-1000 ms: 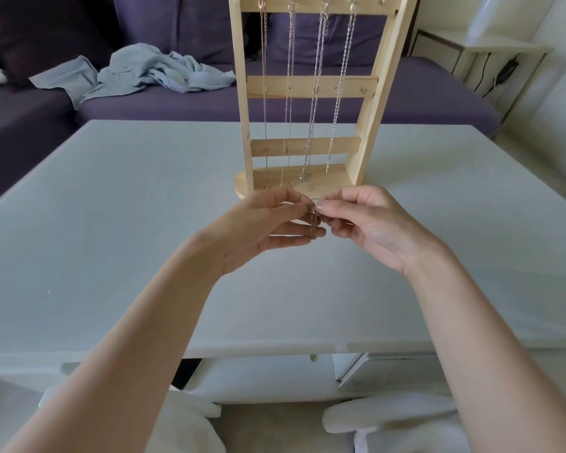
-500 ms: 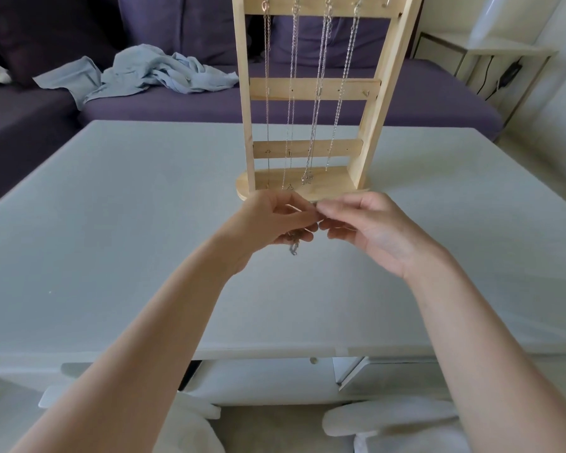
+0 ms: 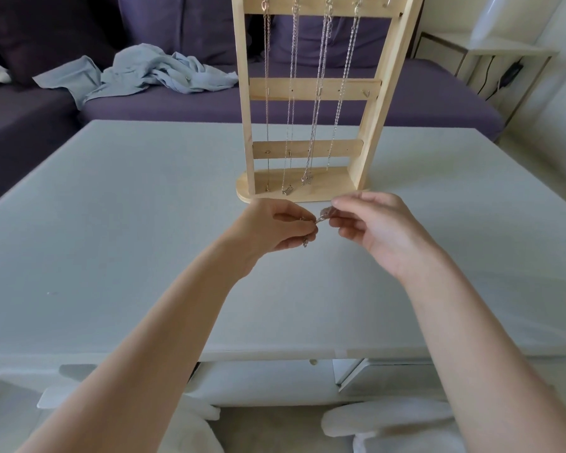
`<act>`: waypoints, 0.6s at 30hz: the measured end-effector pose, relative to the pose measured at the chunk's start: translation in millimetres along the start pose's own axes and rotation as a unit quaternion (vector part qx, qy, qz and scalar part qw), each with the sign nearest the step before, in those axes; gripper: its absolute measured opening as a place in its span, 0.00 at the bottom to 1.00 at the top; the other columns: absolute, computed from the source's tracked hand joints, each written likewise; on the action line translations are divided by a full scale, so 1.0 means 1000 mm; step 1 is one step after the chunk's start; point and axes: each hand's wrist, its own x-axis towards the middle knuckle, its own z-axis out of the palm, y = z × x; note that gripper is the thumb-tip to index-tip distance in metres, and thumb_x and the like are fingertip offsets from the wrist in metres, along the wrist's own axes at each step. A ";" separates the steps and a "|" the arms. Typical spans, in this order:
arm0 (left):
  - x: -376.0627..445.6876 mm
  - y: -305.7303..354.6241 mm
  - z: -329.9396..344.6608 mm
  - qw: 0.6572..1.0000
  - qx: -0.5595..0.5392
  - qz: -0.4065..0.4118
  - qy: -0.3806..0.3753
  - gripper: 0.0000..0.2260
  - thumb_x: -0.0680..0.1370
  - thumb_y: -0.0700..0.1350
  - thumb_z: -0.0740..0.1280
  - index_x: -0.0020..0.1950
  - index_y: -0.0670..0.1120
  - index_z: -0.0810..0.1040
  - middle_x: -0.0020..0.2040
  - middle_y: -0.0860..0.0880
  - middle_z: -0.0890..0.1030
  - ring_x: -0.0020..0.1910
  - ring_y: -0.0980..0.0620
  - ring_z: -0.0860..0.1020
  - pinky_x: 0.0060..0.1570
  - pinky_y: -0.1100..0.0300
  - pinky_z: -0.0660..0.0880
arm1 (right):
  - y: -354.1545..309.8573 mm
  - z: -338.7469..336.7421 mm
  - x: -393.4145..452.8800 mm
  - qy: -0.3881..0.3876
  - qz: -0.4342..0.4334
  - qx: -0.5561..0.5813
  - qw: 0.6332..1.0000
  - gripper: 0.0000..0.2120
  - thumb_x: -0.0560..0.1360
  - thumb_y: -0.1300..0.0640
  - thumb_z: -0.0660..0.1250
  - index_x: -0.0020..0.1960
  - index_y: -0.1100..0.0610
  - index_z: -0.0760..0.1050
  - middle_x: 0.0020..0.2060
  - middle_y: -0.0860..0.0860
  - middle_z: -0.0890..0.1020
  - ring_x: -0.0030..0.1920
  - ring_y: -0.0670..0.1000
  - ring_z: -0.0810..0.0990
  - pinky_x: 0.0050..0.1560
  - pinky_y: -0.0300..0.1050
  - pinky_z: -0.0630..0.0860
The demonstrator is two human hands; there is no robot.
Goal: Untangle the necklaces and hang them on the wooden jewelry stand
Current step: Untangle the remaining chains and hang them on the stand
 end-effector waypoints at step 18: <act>0.005 0.005 0.002 0.986 -0.163 -0.003 0.034 0.01 0.78 0.35 0.63 0.48 0.39 0.74 0.44 0.45 0.82 0.42 0.52 0.83 0.42 0.64 0.79 | -0.003 0.005 0.003 -0.029 0.043 0.201 0.978 0.04 0.76 0.65 0.65 0.43 0.59 0.75 0.32 0.51 0.76 0.33 0.50 0.81 0.32 0.36 0.75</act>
